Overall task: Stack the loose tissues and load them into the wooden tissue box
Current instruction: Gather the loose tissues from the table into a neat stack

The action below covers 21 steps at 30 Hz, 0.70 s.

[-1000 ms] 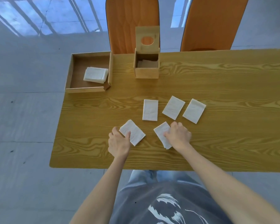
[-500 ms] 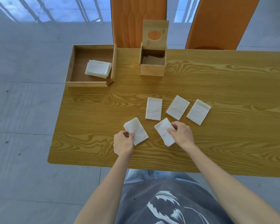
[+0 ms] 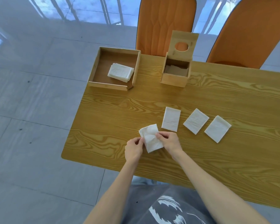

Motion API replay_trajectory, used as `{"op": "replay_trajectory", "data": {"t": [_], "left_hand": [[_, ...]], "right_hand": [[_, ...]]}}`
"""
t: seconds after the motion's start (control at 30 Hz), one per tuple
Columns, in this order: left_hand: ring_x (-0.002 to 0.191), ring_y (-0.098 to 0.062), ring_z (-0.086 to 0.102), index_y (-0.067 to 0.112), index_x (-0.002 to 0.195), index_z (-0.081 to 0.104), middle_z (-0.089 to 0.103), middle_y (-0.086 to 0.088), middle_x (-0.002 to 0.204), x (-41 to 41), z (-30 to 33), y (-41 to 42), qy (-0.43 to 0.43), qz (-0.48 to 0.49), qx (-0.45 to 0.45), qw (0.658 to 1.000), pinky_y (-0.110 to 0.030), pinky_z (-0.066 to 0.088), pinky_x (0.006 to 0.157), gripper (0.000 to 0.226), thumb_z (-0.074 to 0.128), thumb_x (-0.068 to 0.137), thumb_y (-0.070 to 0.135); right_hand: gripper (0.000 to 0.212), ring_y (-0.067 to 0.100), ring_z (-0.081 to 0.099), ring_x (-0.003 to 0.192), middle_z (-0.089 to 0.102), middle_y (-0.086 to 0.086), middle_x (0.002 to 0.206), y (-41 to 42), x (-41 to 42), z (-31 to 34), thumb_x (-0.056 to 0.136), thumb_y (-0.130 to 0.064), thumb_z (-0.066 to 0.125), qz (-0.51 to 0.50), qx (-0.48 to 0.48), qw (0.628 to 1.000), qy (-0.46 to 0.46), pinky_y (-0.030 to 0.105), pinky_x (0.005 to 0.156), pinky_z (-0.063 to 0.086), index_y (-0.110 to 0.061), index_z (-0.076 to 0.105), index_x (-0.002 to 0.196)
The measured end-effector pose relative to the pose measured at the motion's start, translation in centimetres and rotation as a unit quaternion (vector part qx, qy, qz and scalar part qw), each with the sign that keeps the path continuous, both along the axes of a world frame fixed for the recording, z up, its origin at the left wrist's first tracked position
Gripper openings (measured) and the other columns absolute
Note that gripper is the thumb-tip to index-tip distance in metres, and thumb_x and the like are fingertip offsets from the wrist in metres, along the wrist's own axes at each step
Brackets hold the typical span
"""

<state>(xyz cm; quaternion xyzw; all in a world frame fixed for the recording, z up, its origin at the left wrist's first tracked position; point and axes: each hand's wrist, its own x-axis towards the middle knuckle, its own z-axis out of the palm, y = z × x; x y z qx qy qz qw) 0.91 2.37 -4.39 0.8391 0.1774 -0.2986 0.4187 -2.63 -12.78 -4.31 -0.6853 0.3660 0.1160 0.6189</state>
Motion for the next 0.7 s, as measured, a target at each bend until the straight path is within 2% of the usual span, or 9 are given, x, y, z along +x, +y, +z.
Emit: {"op": "replay_trajectory", "data": {"t": [0.07, 0.13, 0.23, 0.37, 0.47, 0.6, 0.7], "left_hand": [[0.089, -0.017, 0.069, 0.019, 0.109, 0.075, 0.077, 0.002, 0.099, 0.1, -0.3, 0.2, 0.006, 0.001, -0.013, 1.0, -0.033, 0.053, 0.076, 0.029, 0.054, 0.098, 0.036], [0.086, -0.016, 0.07, 0.021, 0.106, 0.076, 0.076, 0.003, 0.092, 0.1, -0.3, 0.2, 0.011, 0.007, -0.021, 1.0, -0.033, 0.054, 0.074, 0.031, 0.054, 0.098, 0.04], [0.087, -0.013, 0.071, 0.023, 0.104, 0.073, 0.075, 0.009, 0.092, 0.0, -0.2, 0.0, 0.009, 0.007, -0.016, 1.0, -0.036, 0.058, 0.08, 0.031, 0.064, 0.09, 0.049], [0.087, -0.013, 0.07, 0.026, 0.104, 0.069, 0.073, 0.01, 0.095, 0.0, 0.0, -0.5, 0.001, -0.009, 0.027, 1.0, -0.029, 0.052, 0.071, 0.025, 0.069, 0.088, 0.045], [0.09, -0.013, 0.07, 0.024, 0.106, 0.068, 0.072, 0.01, 0.097, 0.1, 0.0, -0.6, 0.004, 0.0, 0.033, 0.999, -0.032, 0.055, 0.076, 0.025, 0.068, 0.089, 0.041], [0.091, -0.014, 0.068, 0.023, 0.108, 0.069, 0.072, 0.008, 0.099, 0.1, -0.1, -0.5, -0.002, 0.026, 0.03, 0.999, -0.034, 0.056, 0.081, 0.024, 0.068, 0.09, 0.039], [0.091, -0.014, 0.068, 0.023, 0.109, 0.069, 0.073, 0.008, 0.1, 0.3, 0.0, -0.7, -0.002, 0.036, 0.027, 0.999, -0.034, 0.055, 0.081, 0.025, 0.068, 0.09, 0.039]], "right_hand": [[0.02, 0.012, 0.067, 0.096, 0.075, -0.004, 0.101, 0.6, 0.3, -0.5, 0.09, -0.025, 0.07, 0.026, -0.078, 0.997, 0.01, 0.029, 0.084, 0.054, -0.016, 0.077, 0.107], [0.021, 0.013, 0.067, 0.093, 0.076, -0.004, 0.099, 1.0, 0.6, -0.7, 0.088, -0.03, 0.072, 0.065, -0.178, 0.982, 0.022, 0.03, 0.079, 0.053, -0.018, 0.078, 0.104], [0.022, 0.016, 0.068, 0.089, 0.075, -0.005, 0.096, 1.4, 0.7, -0.5, 0.085, -0.039, 0.072, 0.091, -0.28, 0.955, 0.043, 0.035, 0.072, 0.055, -0.023, 0.076, 0.1], [0.03, 0.017, 0.064, 0.088, 0.071, -0.002, 0.099, 0.5, 1.8, 0.1, 0.087, -0.039, 0.068, 0.008, -0.313, 0.949, 0.037, 0.031, 0.069, 0.049, -0.018, 0.068, 0.109], [0.039, 0.024, 0.063, 0.099, 0.069, 0.007, 0.114, -1.8, 3.6, 0.6, 0.091, -0.037, 0.063, -0.05, -0.31, 0.946, 0.079, 0.031, 0.072, 0.044, -0.014, 0.063, 0.122], [0.051, 0.033, 0.06, 0.115, 0.066, 0.011, 0.124, -3.9, 5.1, 0.8, 0.092, -0.039, 0.065, -0.033, -0.318, 0.936, 0.147, 0.04, 0.087, 0.048, -0.009, 0.056, 0.132], [0.052, 0.036, 0.061, 0.114, 0.063, 0.015, 0.124, -4.3, 5.5, 1.0, 0.09, -0.039, 0.068, -0.031, -0.322, 0.927, 0.188, 0.041, 0.084, 0.049, -0.007, 0.054, 0.128]]}}
